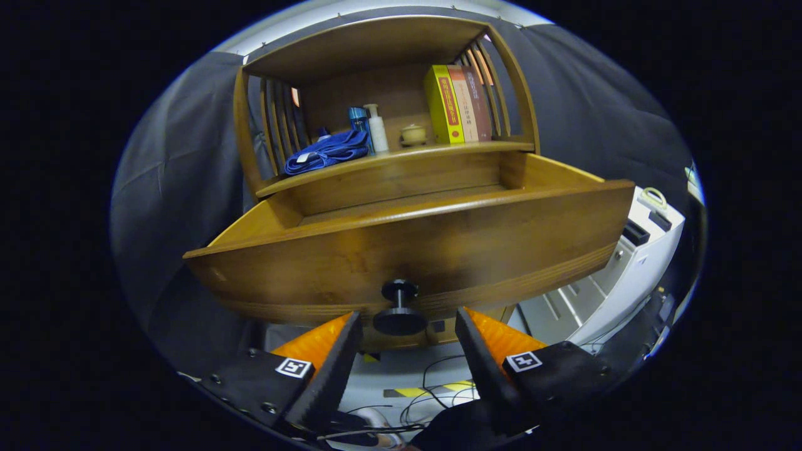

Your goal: Pull open the drawer, take out the items inside it, and place them on the countertop above the cabinet.

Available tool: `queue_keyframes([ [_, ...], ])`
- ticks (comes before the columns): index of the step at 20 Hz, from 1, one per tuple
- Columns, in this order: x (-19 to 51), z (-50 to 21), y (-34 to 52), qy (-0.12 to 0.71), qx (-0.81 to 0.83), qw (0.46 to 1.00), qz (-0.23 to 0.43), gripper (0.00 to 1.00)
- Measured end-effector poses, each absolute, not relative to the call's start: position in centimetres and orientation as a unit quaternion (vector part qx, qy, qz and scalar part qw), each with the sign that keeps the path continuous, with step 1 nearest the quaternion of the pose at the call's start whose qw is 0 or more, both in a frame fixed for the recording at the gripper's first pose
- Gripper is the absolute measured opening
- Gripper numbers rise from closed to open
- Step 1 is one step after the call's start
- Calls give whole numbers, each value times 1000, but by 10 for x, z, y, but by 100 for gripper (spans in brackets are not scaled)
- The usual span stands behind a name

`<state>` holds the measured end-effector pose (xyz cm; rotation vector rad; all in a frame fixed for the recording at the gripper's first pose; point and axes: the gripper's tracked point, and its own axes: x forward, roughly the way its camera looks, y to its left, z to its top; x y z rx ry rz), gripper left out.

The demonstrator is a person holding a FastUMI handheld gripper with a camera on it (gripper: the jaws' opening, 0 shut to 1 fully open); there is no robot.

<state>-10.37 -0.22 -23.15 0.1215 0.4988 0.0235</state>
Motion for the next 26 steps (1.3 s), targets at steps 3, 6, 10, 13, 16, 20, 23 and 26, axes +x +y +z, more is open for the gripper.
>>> queue_keyframes([
  [3,-105,-211,2,236,34,971,24,98],
  [6,-100,-186,2,224,20,974,25,98],
  [10,-84,-145,11,208,25,977,40,99],
  [13,-59,-113,18,211,25,975,59,98],
  [16,-25,-98,24,244,31,967,72,98],
  [20,12,-105,30,290,4,954,72,98],
  [23,33,-122,42,331,8,941,73,98],
  [26,51,-141,46,376,2,924,69,99],
])
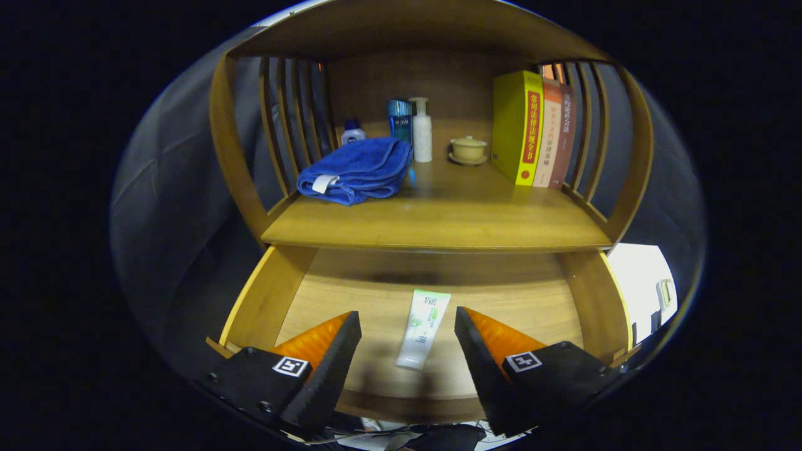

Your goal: Pull open the drawer, take out the items inside it, and place them on the countertop above the cabinet.

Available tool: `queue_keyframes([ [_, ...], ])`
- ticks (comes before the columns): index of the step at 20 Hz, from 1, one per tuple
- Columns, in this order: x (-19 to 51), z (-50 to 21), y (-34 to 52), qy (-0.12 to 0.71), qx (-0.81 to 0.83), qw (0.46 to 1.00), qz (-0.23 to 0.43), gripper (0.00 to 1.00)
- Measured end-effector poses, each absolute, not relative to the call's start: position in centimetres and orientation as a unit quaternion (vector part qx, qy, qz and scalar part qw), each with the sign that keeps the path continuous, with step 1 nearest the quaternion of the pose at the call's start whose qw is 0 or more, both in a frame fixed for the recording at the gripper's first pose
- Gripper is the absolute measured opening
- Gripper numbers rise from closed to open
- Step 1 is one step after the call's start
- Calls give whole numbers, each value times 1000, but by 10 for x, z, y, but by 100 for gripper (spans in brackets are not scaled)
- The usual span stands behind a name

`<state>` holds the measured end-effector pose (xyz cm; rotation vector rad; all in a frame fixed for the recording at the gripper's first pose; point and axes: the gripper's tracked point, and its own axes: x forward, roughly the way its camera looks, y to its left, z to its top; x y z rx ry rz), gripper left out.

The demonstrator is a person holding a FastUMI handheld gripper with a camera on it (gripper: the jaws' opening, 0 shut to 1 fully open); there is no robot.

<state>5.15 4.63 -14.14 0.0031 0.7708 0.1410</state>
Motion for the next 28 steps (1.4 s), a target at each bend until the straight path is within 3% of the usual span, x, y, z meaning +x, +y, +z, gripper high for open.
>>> queue_keyframes([
  [14,68,-243,46,546,25,837,20,97],
  [20,63,-264,34,569,21,822,-2,78],
  [25,62,-253,26,542,55,838,15,53],
  [28,57,-230,19,509,56,859,23,53],
])
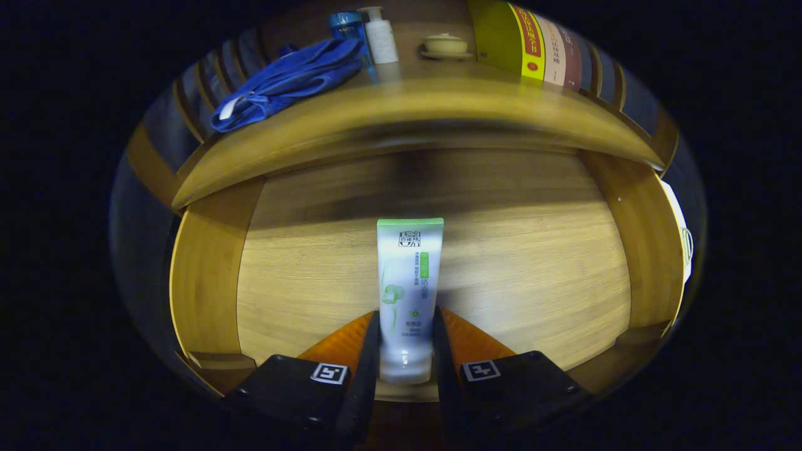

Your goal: Pull open the drawer, take out the items inside it, and place them on the countertop above the cabinet.

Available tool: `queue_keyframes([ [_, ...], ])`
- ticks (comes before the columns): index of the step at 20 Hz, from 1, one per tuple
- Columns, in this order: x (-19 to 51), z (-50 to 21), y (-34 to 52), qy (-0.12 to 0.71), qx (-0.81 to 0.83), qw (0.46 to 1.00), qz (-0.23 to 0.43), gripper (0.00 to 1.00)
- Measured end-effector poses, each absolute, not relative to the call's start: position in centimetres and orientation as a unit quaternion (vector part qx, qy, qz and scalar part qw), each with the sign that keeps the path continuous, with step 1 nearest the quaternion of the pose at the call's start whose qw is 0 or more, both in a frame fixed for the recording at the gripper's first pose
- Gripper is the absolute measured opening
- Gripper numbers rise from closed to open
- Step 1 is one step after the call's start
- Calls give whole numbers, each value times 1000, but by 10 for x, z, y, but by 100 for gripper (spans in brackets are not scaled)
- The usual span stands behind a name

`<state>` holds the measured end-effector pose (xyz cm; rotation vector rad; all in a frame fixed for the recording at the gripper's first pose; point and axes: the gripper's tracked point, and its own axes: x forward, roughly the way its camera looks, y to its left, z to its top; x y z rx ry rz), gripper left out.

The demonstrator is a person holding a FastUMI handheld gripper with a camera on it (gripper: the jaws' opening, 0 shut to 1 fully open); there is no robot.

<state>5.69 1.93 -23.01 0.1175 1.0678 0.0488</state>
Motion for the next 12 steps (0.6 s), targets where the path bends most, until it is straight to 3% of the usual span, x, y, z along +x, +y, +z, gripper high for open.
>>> queue_keyframes([
  [12,33,-85,24,382,101,914,92,52],
])
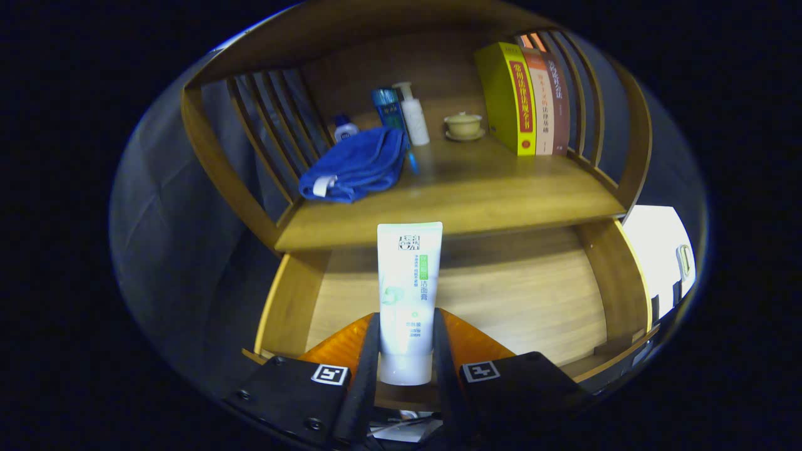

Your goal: Pull open the drawer, take out the items inside it, and place them on the countertop above the cabinet.

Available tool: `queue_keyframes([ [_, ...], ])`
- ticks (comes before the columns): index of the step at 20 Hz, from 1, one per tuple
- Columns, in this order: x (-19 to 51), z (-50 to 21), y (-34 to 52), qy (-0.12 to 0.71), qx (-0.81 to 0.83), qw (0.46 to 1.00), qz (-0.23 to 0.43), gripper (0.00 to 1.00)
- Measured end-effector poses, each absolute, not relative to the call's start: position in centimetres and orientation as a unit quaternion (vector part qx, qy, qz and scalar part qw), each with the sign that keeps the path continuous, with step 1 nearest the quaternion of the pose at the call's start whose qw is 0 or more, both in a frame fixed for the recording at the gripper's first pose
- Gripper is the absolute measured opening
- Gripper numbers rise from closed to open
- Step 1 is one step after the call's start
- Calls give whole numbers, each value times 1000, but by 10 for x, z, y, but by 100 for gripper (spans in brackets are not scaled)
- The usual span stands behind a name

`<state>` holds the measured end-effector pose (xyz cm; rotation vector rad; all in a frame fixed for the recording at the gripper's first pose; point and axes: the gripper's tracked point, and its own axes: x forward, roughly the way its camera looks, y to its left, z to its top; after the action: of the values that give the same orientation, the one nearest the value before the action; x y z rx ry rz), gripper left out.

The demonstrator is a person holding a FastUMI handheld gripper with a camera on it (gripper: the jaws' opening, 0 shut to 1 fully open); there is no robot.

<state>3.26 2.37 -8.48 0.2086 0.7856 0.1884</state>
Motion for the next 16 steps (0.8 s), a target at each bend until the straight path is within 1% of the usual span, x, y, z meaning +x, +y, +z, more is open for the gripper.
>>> queue_keyframes([
  [5,62,-57,6,345,102,930,75,52],
  [9,103,-44,-4,310,77,946,59,52],
  [16,176,-73,-11,317,60,946,31,52],
])
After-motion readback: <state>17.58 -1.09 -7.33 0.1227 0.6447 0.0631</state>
